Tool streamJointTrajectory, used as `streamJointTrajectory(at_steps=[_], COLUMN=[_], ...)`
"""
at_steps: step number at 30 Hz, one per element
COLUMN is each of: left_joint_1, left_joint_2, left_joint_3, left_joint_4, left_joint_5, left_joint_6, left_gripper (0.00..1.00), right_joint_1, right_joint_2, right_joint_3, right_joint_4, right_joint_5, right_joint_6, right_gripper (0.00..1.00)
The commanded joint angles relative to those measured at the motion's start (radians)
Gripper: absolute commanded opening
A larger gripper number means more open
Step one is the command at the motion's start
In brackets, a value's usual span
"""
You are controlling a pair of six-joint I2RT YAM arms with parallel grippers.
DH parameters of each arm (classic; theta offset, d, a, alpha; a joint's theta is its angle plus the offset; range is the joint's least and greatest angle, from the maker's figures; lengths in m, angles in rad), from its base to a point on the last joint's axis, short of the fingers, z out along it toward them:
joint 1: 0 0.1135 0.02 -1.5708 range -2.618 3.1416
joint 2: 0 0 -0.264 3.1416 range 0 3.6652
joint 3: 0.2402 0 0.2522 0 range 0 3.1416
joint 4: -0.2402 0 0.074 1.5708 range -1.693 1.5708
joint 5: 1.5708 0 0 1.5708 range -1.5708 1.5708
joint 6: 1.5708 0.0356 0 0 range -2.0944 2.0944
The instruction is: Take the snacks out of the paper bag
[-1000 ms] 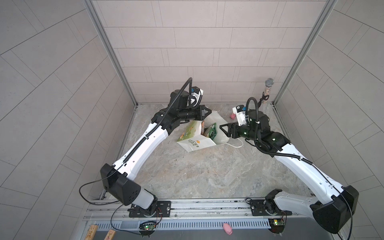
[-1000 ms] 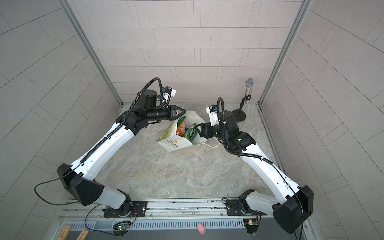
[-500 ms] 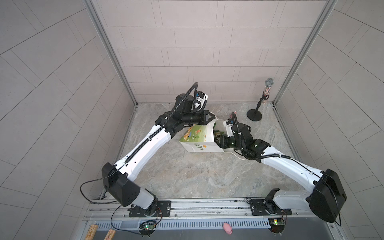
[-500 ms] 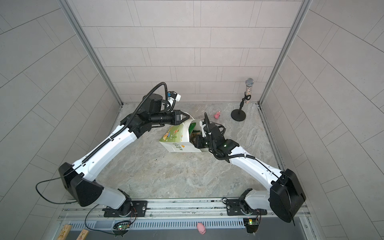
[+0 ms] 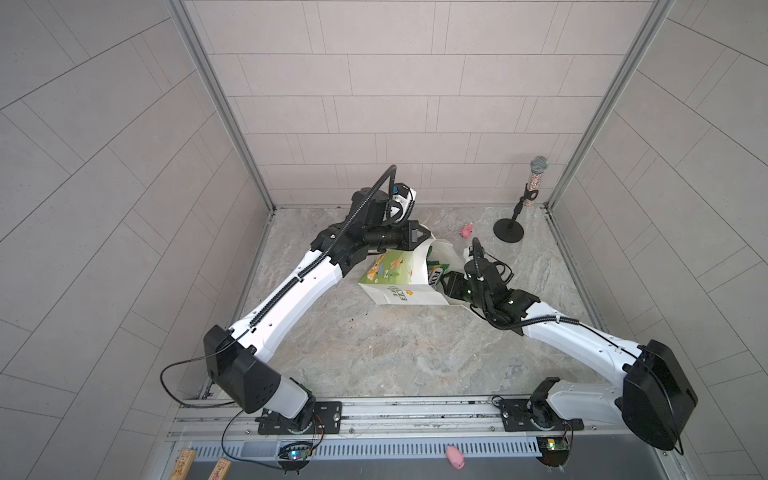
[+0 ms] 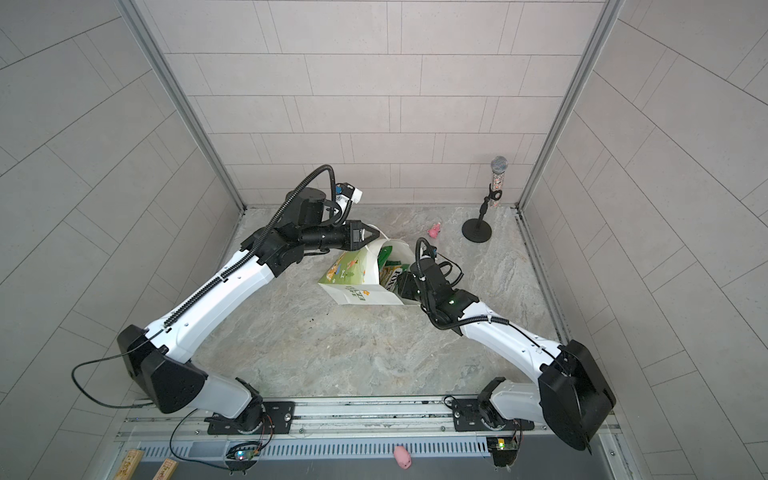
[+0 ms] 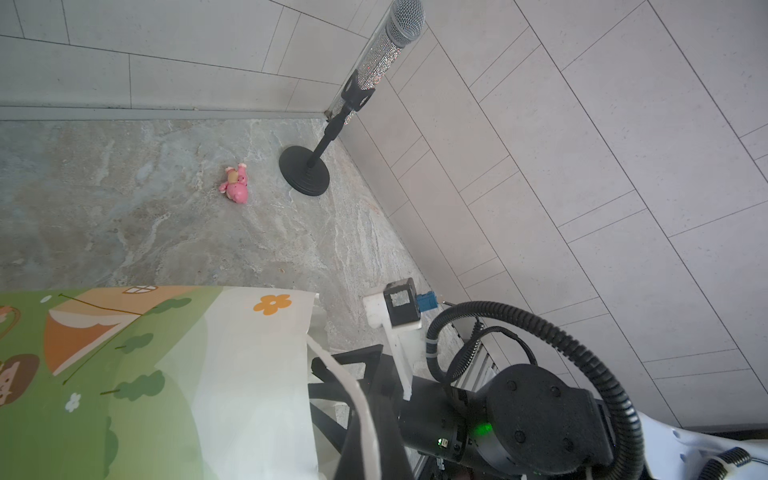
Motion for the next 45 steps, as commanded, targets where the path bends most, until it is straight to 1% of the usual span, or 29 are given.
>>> streamJointTrajectory(at_steps=[1,4,8,13,21,24,27,30,33,41,45], left_joint_1=[-0.006,-0.006,-0.007,-0.008,-0.007,-0.008,-0.008,-0.008,-0.008,-0.009,-0.007], left_joint_2=[0.0,-0.002,-0.002,-0.002,-0.008,-0.009,-0.01,-0.013,-0.013,-0.014,-0.014], left_joint_3=[0.02,0.017,0.017,0.017,0.014,0.012,0.011,0.011,0.011,0.009,0.009], left_joint_4=[0.02,0.02,0.017,0.017,0.017,0.016,0.015,0.012,0.011,-0.009,-0.015], left_joint_5=[0.012,0.012,0.011,0.014,0.017,0.017,0.015,0.009,0.005,-0.02,-0.036], left_joint_6=[0.003,0.004,0.006,0.005,0.007,0.008,0.009,0.013,0.016,0.03,0.035], left_gripper=[0.0,0.0,0.0,0.0,0.0,0.0,0.0,0.0,0.0,0.0,0.0], right_joint_1=[-0.003,-0.005,-0.005,-0.009,-0.01,-0.01,-0.01,-0.01,-0.011,-0.026,-0.048], right_joint_2=[0.04,0.062,0.078,0.11,0.188,0.207,0.22,0.214,0.199,0.111,0.079], right_joint_3=[0.003,0.002,-0.009,-0.019,0.014,0.005,0.018,0.018,0.022,0.013,0.006], right_joint_4=[0.053,0.06,0.081,0.142,0.15,0.224,0.228,0.218,0.191,0.154,0.152], right_joint_5=[0.018,0.028,0.052,0.055,0.057,0.033,0.003,0.009,0.023,0.03,-0.017], right_joint_6=[0.076,0.126,0.156,0.163,0.204,0.193,0.186,0.176,0.153,0.072,0.05], right_gripper=[0.45,0.42,0.42,0.42,0.38,0.37,0.28,0.16,0.0,0.0,0.0])
